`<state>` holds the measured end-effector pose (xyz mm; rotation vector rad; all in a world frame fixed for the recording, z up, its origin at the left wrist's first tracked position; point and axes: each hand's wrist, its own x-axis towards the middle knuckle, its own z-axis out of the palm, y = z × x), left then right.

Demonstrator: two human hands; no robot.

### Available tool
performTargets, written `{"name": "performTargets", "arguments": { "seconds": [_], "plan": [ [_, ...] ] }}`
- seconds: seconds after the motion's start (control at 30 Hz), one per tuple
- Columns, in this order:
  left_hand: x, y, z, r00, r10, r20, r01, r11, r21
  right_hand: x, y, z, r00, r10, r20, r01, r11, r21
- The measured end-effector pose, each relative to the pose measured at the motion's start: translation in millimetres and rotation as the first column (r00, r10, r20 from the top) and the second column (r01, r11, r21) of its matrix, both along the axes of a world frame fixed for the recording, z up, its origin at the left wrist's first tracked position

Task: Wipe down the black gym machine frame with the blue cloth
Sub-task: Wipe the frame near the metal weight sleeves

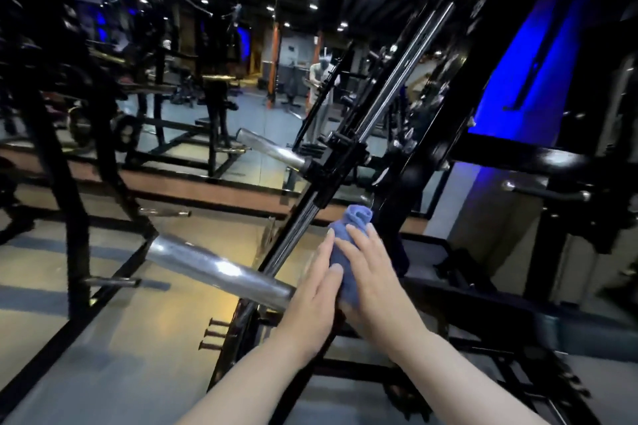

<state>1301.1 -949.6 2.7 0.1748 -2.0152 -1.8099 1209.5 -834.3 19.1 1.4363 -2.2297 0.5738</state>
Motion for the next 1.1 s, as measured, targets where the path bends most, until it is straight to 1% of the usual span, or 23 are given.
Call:
{"name": "performTargets", "arguments": {
  "seconds": [0.03, 0.07, 0.1, 0.13, 0.17, 0.2, 0.23, 0.27, 0.3, 0.33, 0.37, 0.4, 0.43, 0.47, 0.53, 0.6, 0.67, 0.8, 0.83, 0.97, 1.1],
  "plan": [
    [-5, -2, 0, 1.0, -0.015, 0.012, 0.014, 0.997, 0.075, 6, 0, -2, 0.994, 0.072, 0.086, -0.074, 0.997, 0.019],
    [-7, -2, -3, 0.999, -0.02, 0.034, 0.016, 0.995, 0.103, 13, 2, -2, 0.973, 0.132, 0.188, -0.139, 0.99, 0.024],
    [-11, 0, -12, 0.998, -0.01, 0.059, 0.007, 0.998, 0.064, 20, 7, 2, 0.936, 0.164, 0.312, -0.184, 0.982, 0.036],
    [-13, 3, -20, 0.996, 0.024, 0.088, -0.023, 1.0, -0.012, 24, 12, 8, 0.882, 0.177, 0.436, -0.224, 0.973, 0.059],
    [-16, 6, -28, 0.992, 0.091, 0.092, -0.082, 0.992, -0.091, 26, 18, 17, 0.836, 0.186, 0.516, -0.263, 0.962, 0.079],
    [-18, 7, -29, 0.986, 0.148, 0.082, -0.137, 0.982, -0.129, 25, 22, 26, 0.813, 0.195, 0.549, -0.287, 0.954, 0.086],
    [-22, 9, -27, 0.986, 0.15, 0.065, -0.143, 0.984, -0.108, 22, 23, 34, 0.82, 0.209, 0.533, -0.282, 0.957, 0.06],
    [-27, 10, -24, 0.988, 0.144, 0.057, -0.142, 0.989, -0.037, 17, 20, 39, 0.857, 0.223, 0.464, -0.239, 0.971, -0.025],
    [-33, 11, -22, 0.987, 0.145, 0.076, -0.147, 0.989, 0.028, 10, 16, 42, 0.91, 0.192, 0.367, -0.144, 0.978, -0.154],
    [-37, 12, -18, 0.984, 0.156, 0.084, -0.159, 0.987, 0.031, 0, 12, 43, 0.952, 0.1, 0.288, -0.01, 0.954, -0.298],
    [-41, 13, -13, 0.98, 0.181, 0.077, -0.179, 0.983, -0.032, -9, 6, 45, 0.965, -0.011, 0.262, 0.125, 0.898, -0.421],
    [-45, 12, -8, 0.976, 0.209, 0.064, -0.202, 0.974, -0.101, -17, -1, 46, 0.952, -0.099, 0.289, 0.236, 0.84, -0.489],
    [-51, 9, -1, 0.971, 0.234, 0.046, -0.226, 0.964, -0.138, -25, -7, 47, 0.937, -0.146, 0.318, 0.298, 0.811, -0.504],
    [-56, 4, 7, 0.972, 0.233, 0.029, -0.226, 0.962, -0.155, -30, -14, 45, 0.932, -0.174, 0.318, 0.32, 0.809, -0.493],
    [-66, -7, 20, 0.976, 0.216, 0.001, -0.213, 0.963, -0.164, -40, -23, 38, 0.947, -0.201, 0.251, 0.303, 0.817, -0.49],
    [-69, -15, 28, 0.973, 0.228, -0.027, -0.229, 0.963, -0.145, -48, -31, 32, 0.959, -0.196, 0.207, 0.278, 0.805, -0.524],
    [-63, -16, 28, 0.972, 0.228, -0.051, -0.232, 0.965, -0.121, -53, -36, 25, 0.965, -0.168, 0.203, 0.255, 0.791, -0.557],
    [-50, -19, 18, 0.988, 0.156, -0.013, -0.157, 0.983, -0.096, -59, -42, 16, 0.975, -0.122, 0.184, 0.21, 0.772, -0.6],
    [-52, -22, 18, 0.987, 0.157, -0.023, -0.158, 0.983, -0.091, -58, -44, 15, 0.977, -0.115, 0.179, 0.202, 0.767, -0.609],
    [-76, -28, 43, 0.98, 0.173, -0.101, -0.184, 0.977, -0.106, -60, -44, 12, 0.982, -0.113, 0.154, 0.184, 0.772, -0.608],
    [-92, -33, 63, 0.99, 0.075, -0.118, -0.08, 0.996, -0.041, -63, -41, 10, 0.98, -0.121, 0.158, 0.194, 0.756, -0.625]
  ]
}}
